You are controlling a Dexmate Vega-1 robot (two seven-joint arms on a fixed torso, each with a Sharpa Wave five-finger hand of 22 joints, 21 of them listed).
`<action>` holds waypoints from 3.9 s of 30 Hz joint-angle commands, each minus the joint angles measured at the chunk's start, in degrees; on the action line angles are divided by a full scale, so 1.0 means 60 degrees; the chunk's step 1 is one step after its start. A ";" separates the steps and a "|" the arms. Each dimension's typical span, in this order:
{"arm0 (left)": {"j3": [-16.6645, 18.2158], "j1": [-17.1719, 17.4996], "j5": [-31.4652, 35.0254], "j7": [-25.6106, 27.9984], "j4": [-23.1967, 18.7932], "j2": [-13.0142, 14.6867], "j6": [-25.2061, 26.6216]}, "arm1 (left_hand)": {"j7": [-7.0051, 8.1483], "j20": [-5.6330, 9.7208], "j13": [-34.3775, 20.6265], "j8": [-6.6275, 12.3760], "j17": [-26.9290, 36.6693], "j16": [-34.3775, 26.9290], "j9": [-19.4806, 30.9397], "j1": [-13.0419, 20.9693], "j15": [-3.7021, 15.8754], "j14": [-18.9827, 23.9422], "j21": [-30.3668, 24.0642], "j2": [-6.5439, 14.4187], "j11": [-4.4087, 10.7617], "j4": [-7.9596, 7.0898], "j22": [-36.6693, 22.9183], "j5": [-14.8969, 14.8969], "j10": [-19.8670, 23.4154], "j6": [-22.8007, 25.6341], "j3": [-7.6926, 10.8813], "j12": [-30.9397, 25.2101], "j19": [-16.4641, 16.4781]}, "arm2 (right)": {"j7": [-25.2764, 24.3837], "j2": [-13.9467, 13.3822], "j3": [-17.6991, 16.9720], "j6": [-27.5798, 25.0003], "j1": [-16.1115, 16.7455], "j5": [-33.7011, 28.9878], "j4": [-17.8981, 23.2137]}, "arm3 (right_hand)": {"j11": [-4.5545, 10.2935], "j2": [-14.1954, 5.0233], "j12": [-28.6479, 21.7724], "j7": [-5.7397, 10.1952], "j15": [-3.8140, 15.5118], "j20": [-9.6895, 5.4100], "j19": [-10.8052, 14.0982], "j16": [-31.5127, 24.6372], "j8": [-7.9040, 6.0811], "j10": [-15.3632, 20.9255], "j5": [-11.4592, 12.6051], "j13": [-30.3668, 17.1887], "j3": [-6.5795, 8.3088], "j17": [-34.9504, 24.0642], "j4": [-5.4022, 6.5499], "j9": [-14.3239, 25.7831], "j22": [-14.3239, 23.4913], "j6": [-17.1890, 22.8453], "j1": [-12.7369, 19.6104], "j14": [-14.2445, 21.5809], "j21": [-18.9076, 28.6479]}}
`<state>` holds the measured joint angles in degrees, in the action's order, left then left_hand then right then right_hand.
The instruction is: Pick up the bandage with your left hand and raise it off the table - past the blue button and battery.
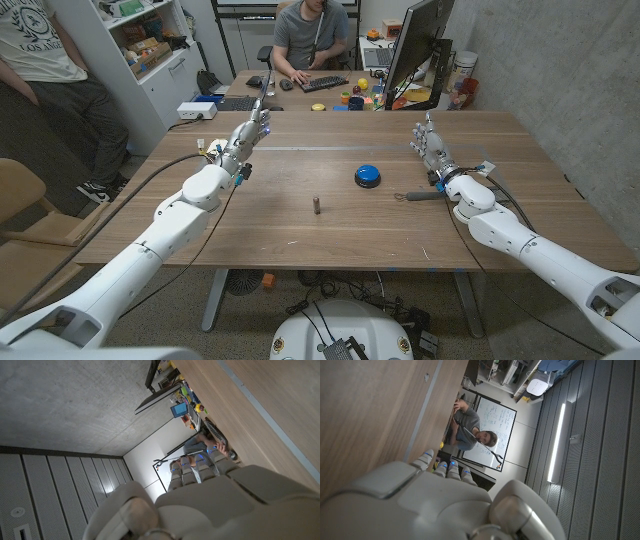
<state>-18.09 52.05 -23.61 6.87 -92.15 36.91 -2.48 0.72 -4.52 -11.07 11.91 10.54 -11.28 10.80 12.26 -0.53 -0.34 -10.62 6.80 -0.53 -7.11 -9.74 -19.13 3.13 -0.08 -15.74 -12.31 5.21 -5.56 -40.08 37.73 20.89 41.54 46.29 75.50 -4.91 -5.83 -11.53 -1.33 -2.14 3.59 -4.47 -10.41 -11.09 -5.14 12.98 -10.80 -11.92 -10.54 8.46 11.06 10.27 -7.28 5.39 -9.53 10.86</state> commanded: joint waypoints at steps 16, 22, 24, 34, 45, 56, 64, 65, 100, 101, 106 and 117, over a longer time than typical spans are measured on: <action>-0.0562 0.0033 0.2565 0.0228 -0.2382 0.3876 0.0764 | 0.0045 0.0031 -0.0056 0.0081 0.0048 -0.0040 0.0047 0.0179 0.0036 0.0023 -0.0044 -0.0022 0.0048 0.0057 -0.0024 0.0051 0.0247 0.0181 -0.0028 -0.0060 0.0098 | -0.0484 -0.0521 0.0902 0.0257 -0.0412 0.0504 0.0085 | -0.0078 -0.0228 -0.0066 -0.0042 -0.0026 -0.0015 -0.0141 -0.0068 -0.0042 -0.0040 0.0050 -0.0014 -0.0051 -0.0045 0.0007 0.0034 0.0047 -0.0079 -0.0013 -0.0353 0.0077; -0.0473 0.0366 0.2641 0.0660 -0.2628 0.4652 0.0362 | 0.0584 0.0076 -0.0071 0.0148 0.0035 -0.0088 0.0052 0.0544 0.0101 0.0185 -0.0048 0.0162 0.0247 0.0200 -0.0021 0.0119 0.0598 0.0419 0.0176 -0.0140 0.0161 | -0.0558 -0.0568 0.1048 0.0223 -0.0528 0.0519 0.0131 | -0.0083 -0.0227 -0.0063 -0.0049 -0.0023 -0.0016 -0.0145 -0.0069 -0.0041 -0.0050 0.0050 -0.0014 -0.0050 -0.0044 0.0006 0.0034 0.0047 -0.0084 -0.0014 -0.0355 0.0078; -0.0455 0.0459 0.2694 0.0759 -0.2749 0.4996 0.0307 | 0.0692 0.0091 -0.0096 0.0257 0.0027 -0.0101 0.0068 0.1239 0.0172 0.0301 -0.0043 0.0529 0.0364 0.0476 -0.0018 0.0301 0.0800 0.0733 0.0688 -0.0167 0.0187 | -0.0561 -0.0559 0.1114 0.0232 -0.0586 0.0475 0.0109 | -0.0080 -0.0227 -0.0063 -0.0052 -0.0023 -0.0016 -0.0145 -0.0068 -0.0041 -0.0051 0.0049 -0.0014 -0.0049 -0.0044 0.0006 0.0033 0.0047 -0.0086 -0.0014 -0.0357 0.0079; -0.0389 0.1148 0.2476 0.1723 -0.3333 0.7044 0.0166 | 0.0791 0.0094 -0.0150 0.0306 0.0049 -0.0183 0.0095 0.1889 0.0352 0.0638 -0.0048 0.0374 0.0649 0.0810 -0.0015 0.0592 0.1084 0.0962 0.1087 -0.0228 0.0251 | -0.0632 -0.0519 0.1377 0.0111 -0.0789 0.0406 0.0115 | -0.0077 -0.0227 -0.0061 -0.0063 -0.0021 -0.0012 -0.0152 -0.0069 -0.0041 -0.0063 0.0049 -0.0014 -0.0046 -0.0044 0.0006 0.0033 0.0047 -0.0092 -0.0014 -0.0365 0.0080; 0.2119 0.4321 0.2399 0.2182 -0.3430 0.8679 -0.0223 | 0.0821 0.0080 -0.0167 0.0238 0.0067 -0.0168 0.0100 0.1862 0.0340 0.0626 -0.0052 0.0228 0.0661 0.0821 -0.0018 0.0688 0.1061 0.0850 0.1039 -0.0206 0.0277 | -0.0821 -0.0519 0.1560 0.0076 -0.0882 0.0330 0.0242 | -0.0077 -0.0227 -0.0061 -0.0064 -0.0027 -0.0005 -0.0157 -0.0067 -0.0041 -0.0069 0.0049 -0.0014 -0.0042 -0.0044 0.0005 0.0033 0.0046 -0.0099 -0.0014 -0.0375 0.0081; 0.4314 0.5753 0.4066 -0.0120 -0.3389 0.6209 0.0141 | 0.0842 0.0044 -0.0186 0.0224 0.0087 -0.0227 0.0109 0.1819 0.0360 0.0802 -0.0064 0.0156 0.0674 0.0810 -0.0023 0.0775 0.1172 0.0872 0.1009 -0.0238 0.0327 | -0.1194 -0.0664 0.1711 -0.0024 -0.0852 0.0267 0.0535 | -0.0091 -0.0227 -0.0062 -0.0070 -0.0029 0.0004 -0.0164 -0.0068 -0.0040 -0.0074 0.0048 -0.0014 -0.0038 -0.0044 0.0004 0.0033 0.0046 -0.0107 -0.0013 -0.0382 0.0082; 0.5041 0.5915 0.5520 -0.1687 -0.3509 0.4081 0.0231 | 0.0841 -0.0061 -0.0256 0.0279 0.0157 -0.0366 0.0133 0.1433 0.0442 0.1181 -0.0099 -0.0159 0.0821 0.0656 -0.0040 0.0907 0.1560 0.1126 0.0750 -0.0369 0.0468 | -0.1329 -0.0755 0.1792 0.0000 -0.0858 0.0282 0.0624 | -0.0092 -0.0228 -0.0063 -0.0070 -0.0029 0.0001 -0.0162 -0.0070 -0.0042 -0.0077 0.0048 -0.0013 -0.0034 -0.0043 0.0003 0.0033 0.0047 -0.0107 -0.0012 -0.0382 0.0086; 0.5152 0.5975 0.5714 -0.1818 -0.3578 0.3881 0.0289 | 0.0845 -0.0074 -0.0263 0.0277 0.0164 -0.0371 0.0135 0.1375 0.0433 0.1194 -0.0099 -0.0215 0.0818 0.0636 -0.0042 0.0909 0.1575 0.1131 0.0704 -0.0373 0.0476 | -0.1350 -0.0769 0.1808 -0.0013 -0.0875 0.0265 0.0634 | -0.0095 -0.0228 -0.0063 -0.0069 -0.0030 0.0002 -0.0162 -0.0070 -0.0042 -0.0077 0.0048 -0.0013 -0.0034 -0.0043 0.0003 0.0033 0.0047 -0.0107 -0.0012 -0.0383 0.0086; 0.7102 0.7117 0.8469 -0.3693 -0.3933 0.0470 -0.0286 | 0.0888 -0.0108 -0.0333 0.0261 0.0214 -0.0438 0.0146 0.1053 0.0491 0.1409 -0.0145 -0.0330 0.0896 0.0478 -0.0054 0.0893 0.1655 0.1217 0.0498 -0.0369 0.0696 | -0.1064 -0.0388 0.2107 -0.0292 -0.1299 0.0095 0.0183 | -0.0084 -0.0228 -0.0062 -0.0080 -0.0016 0.0015 -0.0168 -0.0072 -0.0042 -0.0104 0.0047 -0.0013 -0.0018 -0.0042 0.0000 0.0033 0.0046 -0.0130 -0.0007 -0.0397 0.0094; 0.7127 0.7152 0.8563 -0.3660 -0.3914 0.0441 -0.0305 | 0.0888 -0.0113 -0.0334 0.0262 0.0215 -0.0447 0.0147 0.1056 0.0496 0.1434 -0.0146 -0.0326 0.0898 0.0478 -0.0055 0.0892 0.1656 0.1221 0.0500 -0.0369 0.0700 | -0.1051 -0.0394 0.2120 -0.0272 -0.1311 0.0037 0.0164 | -0.0068 -0.0228 -0.0062 -0.0081 -0.0010 0.0015 -0.0168 -0.0070 -0.0042 -0.0104 0.0047 -0.0013 -0.0018 -0.0042 0.0000 0.0033 0.0046 -0.0133 -0.0007 -0.0403 0.0095; 0.7243 0.7234 0.8602 -0.3908 -0.3743 0.0385 -0.0265 | 0.0900 -0.0104 -0.0340 0.0261 0.0216 -0.0450 0.0147 0.1080 0.0509 0.1452 -0.0145 -0.0305 0.0926 0.0486 -0.0055 0.0887 0.1667 0.1224 0.0511 -0.0368 0.0714 | -0.1014 -0.0458 0.2082 -0.0279 -0.1296 0.0061 0.0207 | -0.0053 -0.0227 -0.0060 -0.0082 0.0001 0.0016 -0.0169 -0.0067 -0.0034 -0.0114 0.0046 -0.0013 -0.0016 -0.0042 -0.0001 0.0033 0.0046 -0.0157 -0.0007 -0.0414 0.0096; 0.7467 0.7386 0.8495 -0.4413 -0.3481 0.0221 -0.0186 | 0.0907 -0.0090 -0.0352 0.0253 0.0218 -0.0439 0.0147 0.1133 0.0503 0.1449 -0.0135 -0.0275 0.0913 0.0506 -0.0057 0.0876 0.1664 0.1221 0.0529 -0.0357 0.0722 | -0.1136 -0.0692 0.2067 -0.0345 -0.1265 0.0013 0.0408 | -0.0047 -0.0224 -0.0058 -0.0076 0.0008 0.0017 -0.0169 -0.0067 -0.0034 -0.0126 0.0045 -0.0013 -0.0014 -0.0041 -0.0002 0.0033 0.0046 -0.0166 -0.0007 -0.0423 0.0097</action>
<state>25.37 95.34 27.91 -16.91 -114.35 39.78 -3.84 5.93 -5.12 -12.93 13.25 11.59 -13.86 11.60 18.95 2.08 8.00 -11.07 4.77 5.01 -4.12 -10.02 -13.77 12.97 6.77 -12.42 -14.31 9.08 -11.86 -43.21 50.28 19.14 33.84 46.57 77.09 -5.21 -5.83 -11.53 -1.86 -2.23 3.79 -5.07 -10.41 -11.09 -5.44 12.98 -10.78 -11.92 -10.52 8.46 11.05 10.26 -7.80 5.39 -9.63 10.86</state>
